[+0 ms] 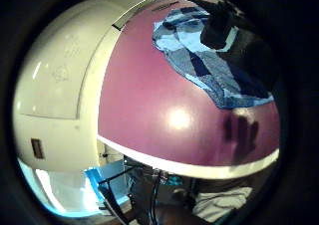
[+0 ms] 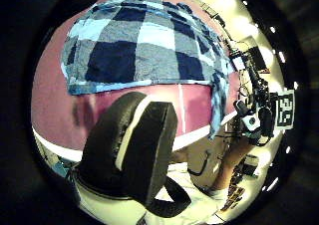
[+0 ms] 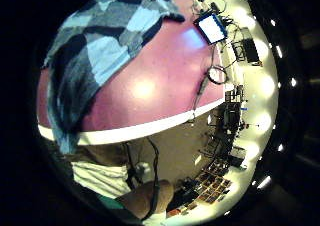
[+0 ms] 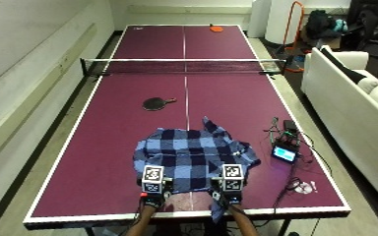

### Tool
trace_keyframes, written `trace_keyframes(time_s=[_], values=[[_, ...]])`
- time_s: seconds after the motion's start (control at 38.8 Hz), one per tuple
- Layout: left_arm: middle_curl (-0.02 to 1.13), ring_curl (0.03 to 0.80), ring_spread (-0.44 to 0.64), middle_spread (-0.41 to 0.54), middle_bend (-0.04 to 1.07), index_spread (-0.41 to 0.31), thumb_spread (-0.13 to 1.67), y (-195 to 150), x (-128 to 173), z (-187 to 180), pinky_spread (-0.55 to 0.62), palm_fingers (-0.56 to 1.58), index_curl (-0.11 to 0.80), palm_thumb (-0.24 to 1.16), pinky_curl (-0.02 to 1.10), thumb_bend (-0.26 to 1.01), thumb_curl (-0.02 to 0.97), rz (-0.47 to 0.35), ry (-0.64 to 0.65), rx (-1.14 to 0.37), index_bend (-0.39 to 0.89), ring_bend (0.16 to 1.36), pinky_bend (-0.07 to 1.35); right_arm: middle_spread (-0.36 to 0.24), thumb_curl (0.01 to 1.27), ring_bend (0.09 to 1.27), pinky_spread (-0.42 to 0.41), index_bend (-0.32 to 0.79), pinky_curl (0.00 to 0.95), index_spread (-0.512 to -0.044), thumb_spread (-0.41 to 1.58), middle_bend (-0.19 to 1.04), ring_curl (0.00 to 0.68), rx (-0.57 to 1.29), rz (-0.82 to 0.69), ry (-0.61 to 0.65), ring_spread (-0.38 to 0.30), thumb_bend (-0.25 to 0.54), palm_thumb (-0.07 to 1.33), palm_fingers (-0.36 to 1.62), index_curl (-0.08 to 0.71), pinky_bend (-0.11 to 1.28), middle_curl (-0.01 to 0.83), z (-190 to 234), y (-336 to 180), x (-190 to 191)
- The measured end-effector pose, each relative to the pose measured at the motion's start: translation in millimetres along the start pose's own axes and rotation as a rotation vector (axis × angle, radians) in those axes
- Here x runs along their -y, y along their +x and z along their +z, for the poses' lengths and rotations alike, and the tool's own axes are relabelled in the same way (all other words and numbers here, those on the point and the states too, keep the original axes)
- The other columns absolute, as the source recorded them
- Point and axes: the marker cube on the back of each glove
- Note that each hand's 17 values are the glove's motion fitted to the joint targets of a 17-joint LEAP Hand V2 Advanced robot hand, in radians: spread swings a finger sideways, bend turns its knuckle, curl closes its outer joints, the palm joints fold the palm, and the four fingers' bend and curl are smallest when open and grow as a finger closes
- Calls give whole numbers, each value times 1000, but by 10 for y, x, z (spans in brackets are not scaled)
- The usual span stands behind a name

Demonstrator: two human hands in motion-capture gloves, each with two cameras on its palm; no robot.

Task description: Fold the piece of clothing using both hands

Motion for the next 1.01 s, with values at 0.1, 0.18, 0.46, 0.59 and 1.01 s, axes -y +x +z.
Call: trace_keyframes(time_s=[0.1,0.18,0.46,0.59,1.01], values=[[281,295,167,34,163,-93,1121,-29,-120,-27,254,389,253,18,345,-22,180,-19,-38,21,121,605,485,-36,208,220,262,123,308,-368,1177,198,201,36,-11,-94,136,8,354,133,257,392,301,-140,-53,-265],[283,299,165,36,164,-87,1112,-42,-333,-233,249,382,253,15,352,-21,188,-28,-100,39,117,613,499,-34,215,227,249,117,318,-365,1166,196,207,46,-12,-182,135,-8,356,134,251,418,307,-212,-72,-430],[301,300,81,-31,202,-136,1191,-127,86,318,163,549,305,113,349,31,215,-15,89,96,231,601,451,-104,254,307,168,263,316,-374,1211,192,236,182,30,-37,-10,60,519,411,290,406,315,-137,2,-359],[297,292,-67,-130,162,-195,1261,-149,254,537,28,823,343,277,331,109,245,21,219,156,273,609,409,-171,296,305,90,367,290,-370,1251,204,238,164,-17,54,-129,161,728,694,330,323,328,-82,152,-327],[435,363,-361,-344,379,-320,1159,-274,-740,-959,-299,1277,400,781,361,258,345,149,205,35,191,600,290,-247,304,669,-198,115,352,-320,1229,398,421,211,-442,-73,-269,190,916,1361,354,337,436,-965,457,-436]])
